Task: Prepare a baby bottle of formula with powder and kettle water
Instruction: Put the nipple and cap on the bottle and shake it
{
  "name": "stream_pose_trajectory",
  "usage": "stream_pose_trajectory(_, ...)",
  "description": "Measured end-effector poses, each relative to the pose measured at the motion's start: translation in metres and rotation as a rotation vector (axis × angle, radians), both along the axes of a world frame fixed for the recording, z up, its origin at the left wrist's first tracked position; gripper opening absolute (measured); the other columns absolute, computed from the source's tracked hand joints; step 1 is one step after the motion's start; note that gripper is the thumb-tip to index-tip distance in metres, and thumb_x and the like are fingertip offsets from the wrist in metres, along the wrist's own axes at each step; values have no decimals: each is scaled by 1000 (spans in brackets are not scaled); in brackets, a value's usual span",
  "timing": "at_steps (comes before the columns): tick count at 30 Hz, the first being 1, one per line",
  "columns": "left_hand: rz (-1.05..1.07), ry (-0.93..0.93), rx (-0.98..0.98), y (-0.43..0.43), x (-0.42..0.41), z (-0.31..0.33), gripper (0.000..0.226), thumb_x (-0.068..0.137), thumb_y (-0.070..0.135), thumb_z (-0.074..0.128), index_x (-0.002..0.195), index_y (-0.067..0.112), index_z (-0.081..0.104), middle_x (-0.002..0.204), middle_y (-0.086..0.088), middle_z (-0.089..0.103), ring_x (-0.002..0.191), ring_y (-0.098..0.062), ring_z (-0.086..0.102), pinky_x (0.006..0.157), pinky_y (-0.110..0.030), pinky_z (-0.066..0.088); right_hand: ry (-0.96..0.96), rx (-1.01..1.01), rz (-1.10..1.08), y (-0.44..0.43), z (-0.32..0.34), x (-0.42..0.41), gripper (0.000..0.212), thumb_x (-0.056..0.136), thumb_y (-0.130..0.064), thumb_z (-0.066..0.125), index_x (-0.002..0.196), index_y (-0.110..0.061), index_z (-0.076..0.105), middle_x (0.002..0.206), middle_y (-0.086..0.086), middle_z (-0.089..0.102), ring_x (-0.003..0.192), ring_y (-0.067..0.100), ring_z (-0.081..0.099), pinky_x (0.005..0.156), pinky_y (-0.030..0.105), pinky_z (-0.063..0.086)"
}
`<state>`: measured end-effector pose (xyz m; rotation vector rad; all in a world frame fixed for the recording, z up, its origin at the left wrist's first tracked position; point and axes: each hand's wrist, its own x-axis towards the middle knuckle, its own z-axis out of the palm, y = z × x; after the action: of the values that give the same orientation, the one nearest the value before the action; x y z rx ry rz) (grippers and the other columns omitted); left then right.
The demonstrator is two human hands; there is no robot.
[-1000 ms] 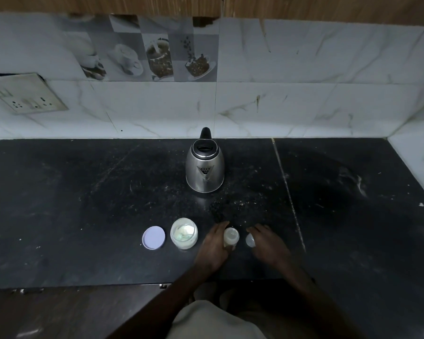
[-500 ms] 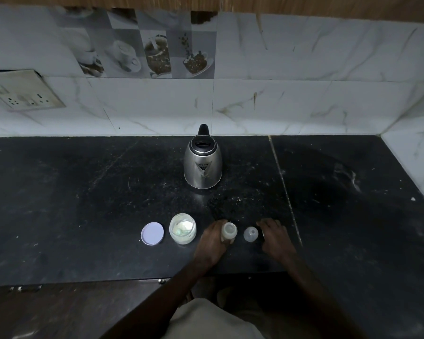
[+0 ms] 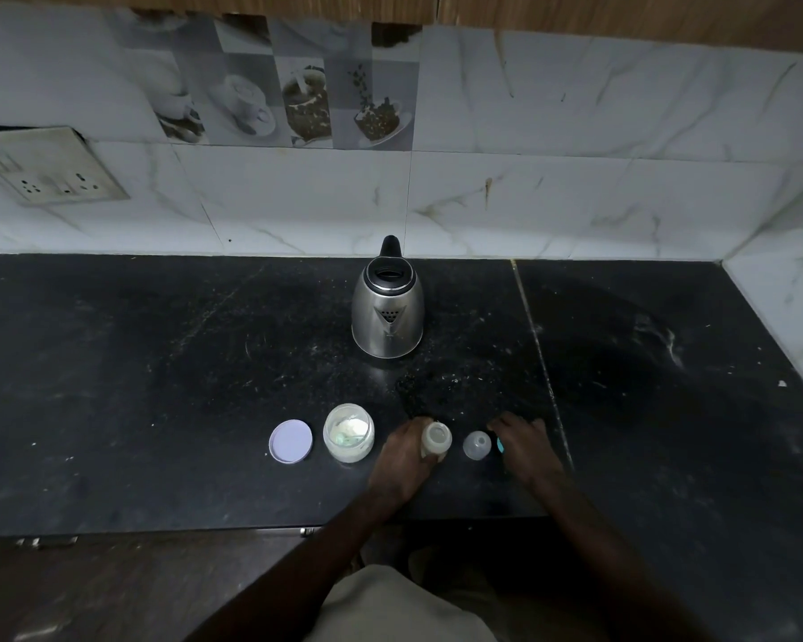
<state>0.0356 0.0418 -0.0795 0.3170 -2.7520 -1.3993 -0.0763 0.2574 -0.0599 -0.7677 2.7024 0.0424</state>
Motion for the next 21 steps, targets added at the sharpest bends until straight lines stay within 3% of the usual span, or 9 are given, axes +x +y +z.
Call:
stream_pose_trajectory(4, 3, 8, 11, -1, 0, 1, 41, 85, 29, 80, 122, 20, 67, 118, 2, 73, 106, -15, 67, 92, -26, 50, 26, 88, -15, -4, 2, 0, 50, 90, -12, 56, 137, -28, 60, 141, -6, 58, 126, 17, 59, 96, 39, 33)
stream_pose_trajectory(8, -5, 18, -5, -1, 0, -2, 44, 87, 38, 76, 126, 21, 64, 121, 2, 72, 109, -17, 68, 94, -32, 53, 49, 65, -209, -1, -2, 3, 38, 84, -24, 63, 121, -23, 66, 124, -2, 64, 115, 24, 63, 90, 39, 50)
stream_pose_trajectory(13, 13, 30, -6, -1, 2, -5, 43, 86, 40, 73, 125, 23, 64, 121, 3, 72, 109, -18, 68, 94, -37, 55, -37, -37, -276, 3, -9, 5, 34, 88, -14, 67, 122, -13, 66, 125, 9, 60, 110, 28, 64, 87, 39, 57)
stream_pose_trajectory(17, 33, 39, 5, 0, 2, -4, 42, 85, 40, 72, 123, 25, 64, 119, 4, 73, 107, -16, 68, 91, -37, 55, 102, -254, -389, -10, 12, 2, 36, 82, -7, 72, 117, -3, 64, 116, 17, 64, 100, 34, 65, 80, 38, 52)
stream_pose_trajectory(19, 38, 50, 0, 1, 2, -5, 41, 85, 40, 71, 123, 25, 65, 119, 3, 73, 107, -17, 69, 92, -38, 55, 162, -434, -387, -22, 34, 0, 35, 79, -6, 74, 112, -5, 65, 110, 13, 63, 93, 29, 61, 76, 32, 45)
stream_pose_trajectory(21, 45, 57, -4, 1, 2, -7, 41, 85, 40, 71, 123, 25, 65, 119, 2, 73, 107, -18, 69, 92, -39, 55, 95, -603, -310, -37, 55, 0, 35, 77, -7, 77, 110, -11, 68, 108, 4, 62, 91, 19, 58, 79, 29, 44)
